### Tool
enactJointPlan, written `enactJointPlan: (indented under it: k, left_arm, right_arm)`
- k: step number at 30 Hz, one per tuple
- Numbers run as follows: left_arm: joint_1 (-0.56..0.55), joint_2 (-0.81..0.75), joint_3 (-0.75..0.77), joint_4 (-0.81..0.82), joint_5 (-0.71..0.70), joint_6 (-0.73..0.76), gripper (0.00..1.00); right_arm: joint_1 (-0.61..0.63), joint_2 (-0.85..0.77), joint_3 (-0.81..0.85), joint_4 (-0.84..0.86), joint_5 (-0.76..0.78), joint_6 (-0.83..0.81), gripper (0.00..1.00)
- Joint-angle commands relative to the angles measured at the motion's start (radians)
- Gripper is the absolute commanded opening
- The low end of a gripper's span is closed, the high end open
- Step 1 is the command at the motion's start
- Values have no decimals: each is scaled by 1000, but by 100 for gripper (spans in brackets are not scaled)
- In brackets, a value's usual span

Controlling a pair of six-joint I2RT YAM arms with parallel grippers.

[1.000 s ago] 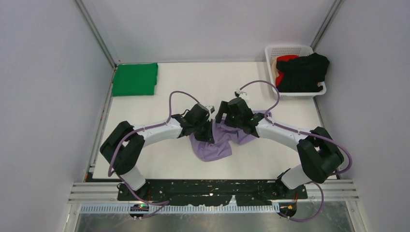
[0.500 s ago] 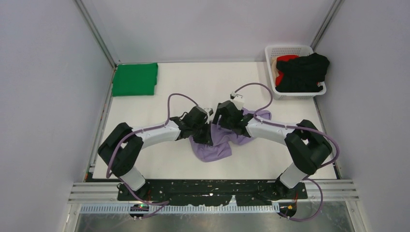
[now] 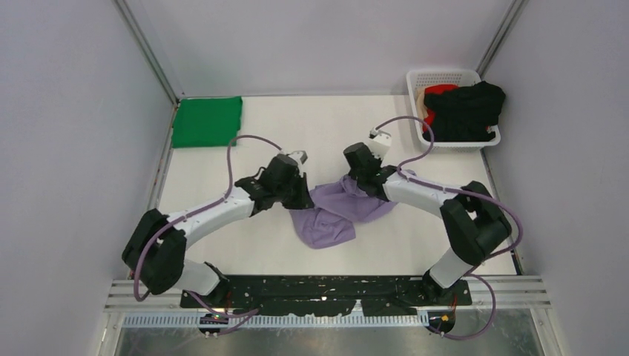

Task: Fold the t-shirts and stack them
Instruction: Flatten out the tshirt

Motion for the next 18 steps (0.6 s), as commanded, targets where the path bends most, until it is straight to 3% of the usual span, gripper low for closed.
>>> enactJointPlan:
  k: [1,4,10,18]
  left_arm:
    - [119,-205,-5,-39,-105,11,0]
    - [146,-346,34,-87,-196,61,0]
    - [152,-596,155,-119,-337,140,0]
    - [152,-875,347,-142,-524,257,0]
  right_arm:
    - [-35,-310,-76,130,166,-132,5]
    - [-45,-486,-137,225,170,-281,5]
    - [-51,-812,-166,302,83,-425,5]
    - [-52,-1087,-2,276,-38,-552,5]
